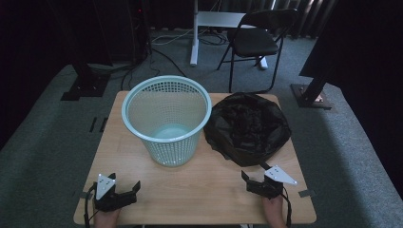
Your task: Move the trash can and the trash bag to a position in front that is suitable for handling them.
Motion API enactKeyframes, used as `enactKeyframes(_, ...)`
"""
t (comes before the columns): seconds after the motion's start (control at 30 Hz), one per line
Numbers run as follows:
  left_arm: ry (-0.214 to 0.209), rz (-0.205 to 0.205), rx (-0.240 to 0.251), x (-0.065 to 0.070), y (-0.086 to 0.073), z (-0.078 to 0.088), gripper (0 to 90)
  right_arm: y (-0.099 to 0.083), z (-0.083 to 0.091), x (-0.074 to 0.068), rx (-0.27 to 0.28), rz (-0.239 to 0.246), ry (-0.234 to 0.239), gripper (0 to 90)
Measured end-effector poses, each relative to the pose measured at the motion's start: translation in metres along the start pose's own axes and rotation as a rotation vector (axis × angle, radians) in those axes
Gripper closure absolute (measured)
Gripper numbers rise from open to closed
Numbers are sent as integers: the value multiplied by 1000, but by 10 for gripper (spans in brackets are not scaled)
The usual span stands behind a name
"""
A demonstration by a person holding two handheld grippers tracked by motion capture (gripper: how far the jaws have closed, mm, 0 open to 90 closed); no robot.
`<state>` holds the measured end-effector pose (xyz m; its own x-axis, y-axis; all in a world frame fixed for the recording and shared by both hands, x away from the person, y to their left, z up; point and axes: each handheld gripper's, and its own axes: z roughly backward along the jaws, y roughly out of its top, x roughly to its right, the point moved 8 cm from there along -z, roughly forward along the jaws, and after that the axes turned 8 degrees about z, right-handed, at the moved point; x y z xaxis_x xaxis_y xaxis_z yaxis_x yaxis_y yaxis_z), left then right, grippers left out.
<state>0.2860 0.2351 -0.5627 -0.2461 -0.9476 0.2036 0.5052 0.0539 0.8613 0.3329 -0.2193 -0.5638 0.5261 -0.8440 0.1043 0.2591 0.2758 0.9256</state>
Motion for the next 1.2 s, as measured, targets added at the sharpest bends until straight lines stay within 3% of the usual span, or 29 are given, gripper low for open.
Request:
enactKeyframes(0.1,-18,12,7,-1,0,0,0,3,0,-7,4,-5,35,108)
enactKeyframes(0.23,-41,17,59,-1,7,2,0,13,1,-13,32,-21,73,108)
enactKeyframes(0.37,-43,11,81,0,11,1,0,23,1,-16,63,-42,84,108)
enactKeyframes(0.73,-44,35,123,-6,29,-1,0,68,-16,-18,154,-20,86,108)
enactKeyframes(1.2,-17,36,173,-23,69,-17,0,116,-55,-20,182,-3,88,108)
